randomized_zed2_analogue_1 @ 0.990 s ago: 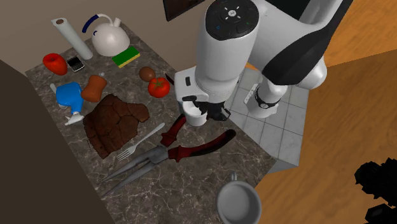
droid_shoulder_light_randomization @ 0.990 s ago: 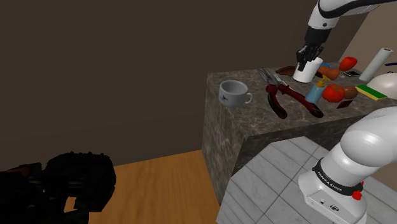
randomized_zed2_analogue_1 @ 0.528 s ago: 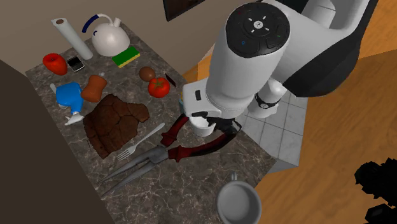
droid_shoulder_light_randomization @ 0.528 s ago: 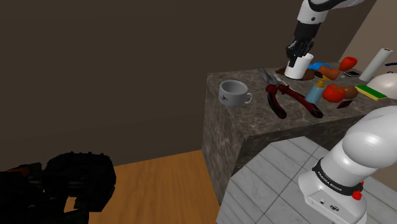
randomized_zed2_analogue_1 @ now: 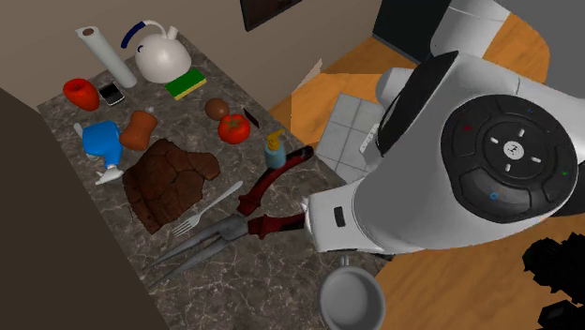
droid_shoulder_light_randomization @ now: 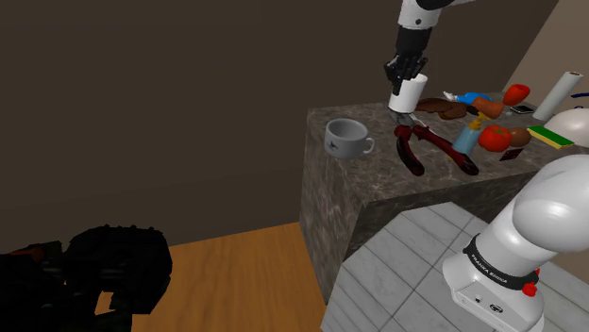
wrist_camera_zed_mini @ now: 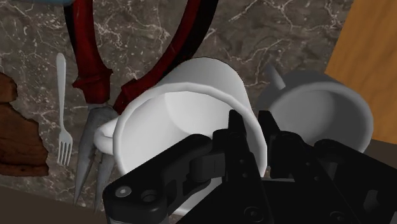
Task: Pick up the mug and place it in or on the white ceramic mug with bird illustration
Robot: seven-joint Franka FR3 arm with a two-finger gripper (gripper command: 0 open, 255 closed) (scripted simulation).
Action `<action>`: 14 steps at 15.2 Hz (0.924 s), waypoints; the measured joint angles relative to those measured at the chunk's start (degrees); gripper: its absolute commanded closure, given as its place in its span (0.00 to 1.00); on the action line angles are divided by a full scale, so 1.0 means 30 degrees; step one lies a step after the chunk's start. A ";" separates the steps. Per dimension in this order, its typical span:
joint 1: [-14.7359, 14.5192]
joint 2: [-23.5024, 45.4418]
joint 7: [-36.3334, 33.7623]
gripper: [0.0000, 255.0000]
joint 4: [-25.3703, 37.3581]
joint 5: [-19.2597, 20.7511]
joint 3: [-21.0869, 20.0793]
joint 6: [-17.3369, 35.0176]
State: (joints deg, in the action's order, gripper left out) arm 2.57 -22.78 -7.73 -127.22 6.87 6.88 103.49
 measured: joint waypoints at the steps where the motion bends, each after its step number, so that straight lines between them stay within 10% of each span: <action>1: -0.0122 0.0403 -0.0234 1.00 0.0378 -0.0110 -0.0167 0.0001; 14: -0.1521 0.4635 -0.3296 1.00 0.4167 -0.0975 -0.2164 0.0194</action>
State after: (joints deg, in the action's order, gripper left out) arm -1.99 -8.88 -17.62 -114.72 3.94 0.39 104.07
